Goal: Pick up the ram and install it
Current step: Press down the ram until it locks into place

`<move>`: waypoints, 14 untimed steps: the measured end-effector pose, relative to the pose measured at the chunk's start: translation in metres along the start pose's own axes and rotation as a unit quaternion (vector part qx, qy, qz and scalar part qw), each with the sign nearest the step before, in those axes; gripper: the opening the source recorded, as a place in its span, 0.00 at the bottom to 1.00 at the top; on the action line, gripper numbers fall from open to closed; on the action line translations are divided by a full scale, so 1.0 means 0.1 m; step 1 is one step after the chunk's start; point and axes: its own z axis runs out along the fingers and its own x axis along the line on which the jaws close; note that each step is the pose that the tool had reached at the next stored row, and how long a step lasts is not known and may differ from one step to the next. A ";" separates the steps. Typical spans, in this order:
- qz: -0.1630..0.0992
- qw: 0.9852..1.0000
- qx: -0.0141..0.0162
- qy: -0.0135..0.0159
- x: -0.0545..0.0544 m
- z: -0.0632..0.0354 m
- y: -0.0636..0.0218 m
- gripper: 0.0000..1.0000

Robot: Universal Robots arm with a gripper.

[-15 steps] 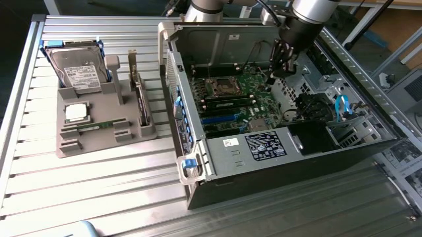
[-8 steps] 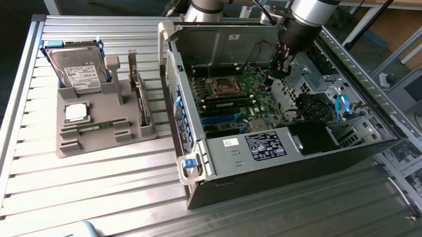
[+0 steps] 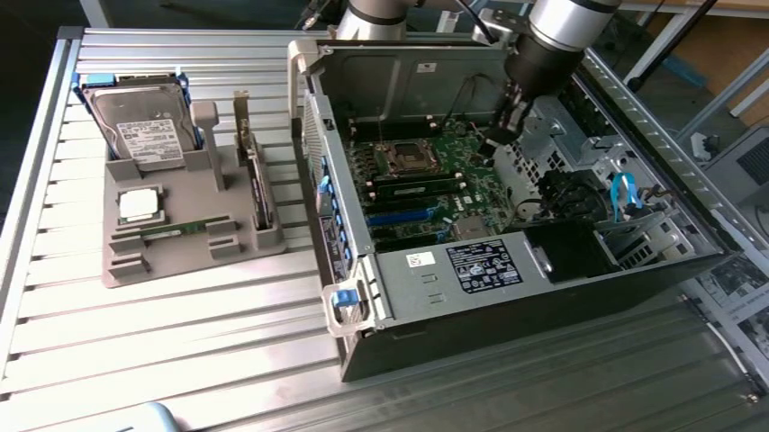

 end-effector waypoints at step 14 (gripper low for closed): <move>0.132 0.991 -0.011 -0.005 0.00 0.054 -0.002 0.11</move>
